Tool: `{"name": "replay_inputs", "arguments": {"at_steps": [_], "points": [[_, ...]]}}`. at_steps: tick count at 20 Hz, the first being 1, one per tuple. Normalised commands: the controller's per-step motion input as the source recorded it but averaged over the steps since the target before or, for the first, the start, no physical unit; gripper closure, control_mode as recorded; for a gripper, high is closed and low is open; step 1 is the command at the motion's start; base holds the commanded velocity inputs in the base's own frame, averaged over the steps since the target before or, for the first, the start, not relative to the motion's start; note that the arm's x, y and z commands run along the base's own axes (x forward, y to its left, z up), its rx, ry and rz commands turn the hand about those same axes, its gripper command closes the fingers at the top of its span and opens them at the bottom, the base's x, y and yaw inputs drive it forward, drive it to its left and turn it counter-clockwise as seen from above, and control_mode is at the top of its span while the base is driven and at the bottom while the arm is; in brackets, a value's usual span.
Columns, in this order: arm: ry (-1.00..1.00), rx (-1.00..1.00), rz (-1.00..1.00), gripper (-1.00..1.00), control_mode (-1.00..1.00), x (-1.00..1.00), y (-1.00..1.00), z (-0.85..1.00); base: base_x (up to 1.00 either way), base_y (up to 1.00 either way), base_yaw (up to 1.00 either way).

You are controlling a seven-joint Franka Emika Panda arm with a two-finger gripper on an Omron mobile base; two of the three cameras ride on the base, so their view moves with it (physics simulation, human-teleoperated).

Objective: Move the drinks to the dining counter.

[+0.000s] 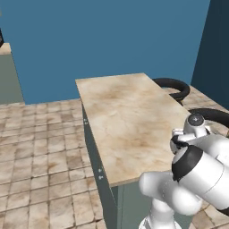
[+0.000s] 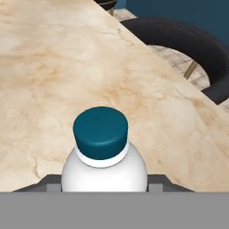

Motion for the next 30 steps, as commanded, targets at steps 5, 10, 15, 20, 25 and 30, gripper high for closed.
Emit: {"name": "replay_inputs", "arguments": {"at_steps": [5, 10, 15, 20, 25, 30], "points": [[0.00, 0.00, -0.02, 1.00, -1.00, 0.19, -0.05, -0.24, 0.00, 0.00, 0.00], [0.00, 0.00, -0.02, 1.00, -1.00, 0.18, -0.04, -0.22, 0.00, 0.00, 0.00], [0.00, 0.00, -0.02, 1.00, -1.00, 0.15, -0.02, -0.21, 0.00, 0.00, 0.00], [0.00, 0.00, -0.02, 1.00, -1.00, 0.00, 0.00, -0.28, 0.00, 0.00, 0.00], [0.00, 0.00, -0.02, 1.00, -1.00, -0.01, 0.00, -0.30, 0.00, 0.00, 0.00], [0.00, 0.00, -0.01, 1.00, -1.00, -0.06, 0.00, -0.29, 0.00, 0.00, 0.00]]}}
